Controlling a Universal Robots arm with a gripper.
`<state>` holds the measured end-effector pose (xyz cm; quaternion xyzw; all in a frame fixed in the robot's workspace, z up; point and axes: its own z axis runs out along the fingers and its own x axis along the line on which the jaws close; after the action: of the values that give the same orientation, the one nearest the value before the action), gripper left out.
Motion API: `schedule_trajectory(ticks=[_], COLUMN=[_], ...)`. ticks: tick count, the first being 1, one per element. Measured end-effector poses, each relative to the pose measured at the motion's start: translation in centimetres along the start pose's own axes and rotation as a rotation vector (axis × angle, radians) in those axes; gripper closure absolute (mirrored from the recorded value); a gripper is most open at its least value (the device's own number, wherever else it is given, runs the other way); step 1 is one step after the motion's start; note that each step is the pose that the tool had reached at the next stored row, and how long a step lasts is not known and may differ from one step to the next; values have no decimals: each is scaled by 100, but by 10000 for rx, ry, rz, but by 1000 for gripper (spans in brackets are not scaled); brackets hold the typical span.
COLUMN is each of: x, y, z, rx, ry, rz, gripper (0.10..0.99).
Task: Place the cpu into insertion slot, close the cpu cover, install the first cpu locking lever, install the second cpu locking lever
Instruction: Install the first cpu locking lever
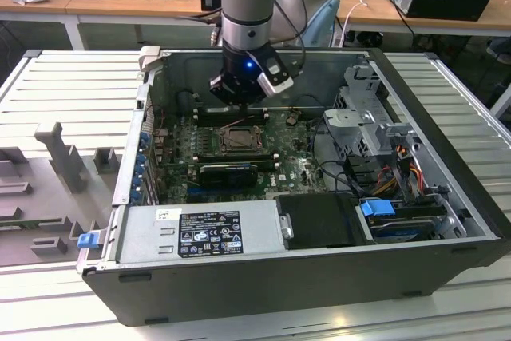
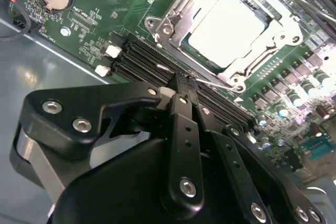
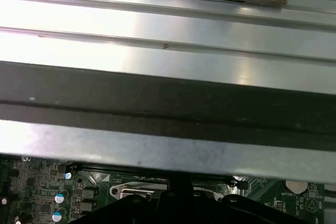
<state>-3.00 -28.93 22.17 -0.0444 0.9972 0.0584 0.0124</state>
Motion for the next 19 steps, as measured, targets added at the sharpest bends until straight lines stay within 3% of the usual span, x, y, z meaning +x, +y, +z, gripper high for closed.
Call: schedule_trajectory(ticks=[9, 19], x=[-76, -78], y=[7, -13], z=[80, 115], rx=[-1, 0], ry=[-1, -5], rz=[0, 29], gripper=[980, 980])
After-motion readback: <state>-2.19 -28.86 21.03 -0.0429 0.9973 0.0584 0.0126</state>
